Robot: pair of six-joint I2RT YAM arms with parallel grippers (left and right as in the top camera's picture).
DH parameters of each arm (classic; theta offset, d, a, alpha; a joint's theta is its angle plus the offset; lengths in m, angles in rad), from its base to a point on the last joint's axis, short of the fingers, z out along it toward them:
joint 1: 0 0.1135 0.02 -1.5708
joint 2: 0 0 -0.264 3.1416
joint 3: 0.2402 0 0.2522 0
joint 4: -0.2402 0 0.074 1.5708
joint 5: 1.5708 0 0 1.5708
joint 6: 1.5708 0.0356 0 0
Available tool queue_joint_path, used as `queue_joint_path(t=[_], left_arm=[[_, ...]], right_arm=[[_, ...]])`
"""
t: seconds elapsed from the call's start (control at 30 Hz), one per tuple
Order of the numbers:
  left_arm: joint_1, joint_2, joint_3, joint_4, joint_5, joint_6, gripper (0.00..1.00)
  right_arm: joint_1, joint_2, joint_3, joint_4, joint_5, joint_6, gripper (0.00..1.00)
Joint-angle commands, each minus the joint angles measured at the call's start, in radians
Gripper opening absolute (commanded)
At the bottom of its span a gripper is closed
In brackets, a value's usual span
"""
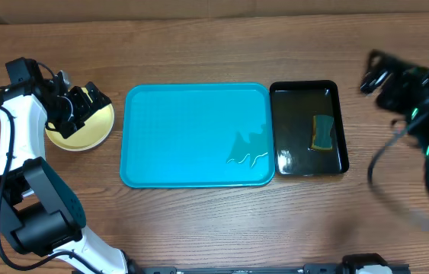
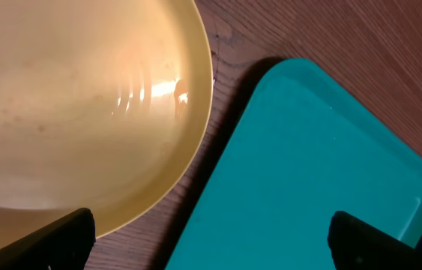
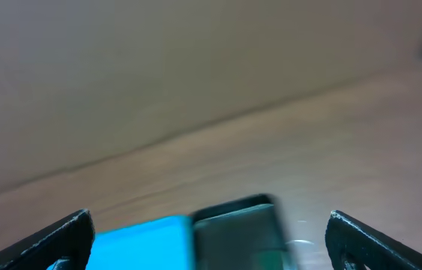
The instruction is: Clean dirty plates on tray and stack at the side
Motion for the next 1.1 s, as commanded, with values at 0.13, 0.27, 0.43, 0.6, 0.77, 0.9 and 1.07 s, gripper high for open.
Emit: queue_joint_path(t=[0.13,0.27,0.43,0.6,0.77,0.9,1.07], left_arm=[[-0.001,0.011,0.019,-0.002,-0.004,0.026,1.00],[-0.001,0.011,0.019,-0.002,-0.004,0.026,1.00],[-0.001,0.011,0.019,-0.002,-0.004,0.026,1.00],[-0.001,0.011,0.019,-0.002,-0.004,0.026,1.00],[-0.001,0.011,0.019,-0.002,-0.004,0.026,1.00],[-0.001,0.011,0.019,-0.002,-0.004,0.026,1.00],[-0.001,0.011,0.019,-0.002,-0.004,0.026,1.00]], right_arm=[[0.236,-0.274,0.011,-0.005,0.005,0.001,1.00],[0.239,-0.397,0.011,-0.005,0.016,0.000,1.00],[0.218,-0.544,-0.005,-0.003,0.069,-0.007,1.00],[0.147,-0.700,-0.167,0.083,0.084,-0.006,1.00],[0.057,-0.846,-0.476,0.355,0.045,-0.006,1.00],[0.019,-0.932,-0.754,0.676,-0.004,-0.004,1.00],[0.013,-0.990,-1.004,0.988,-0.010,0.000,1.00]])
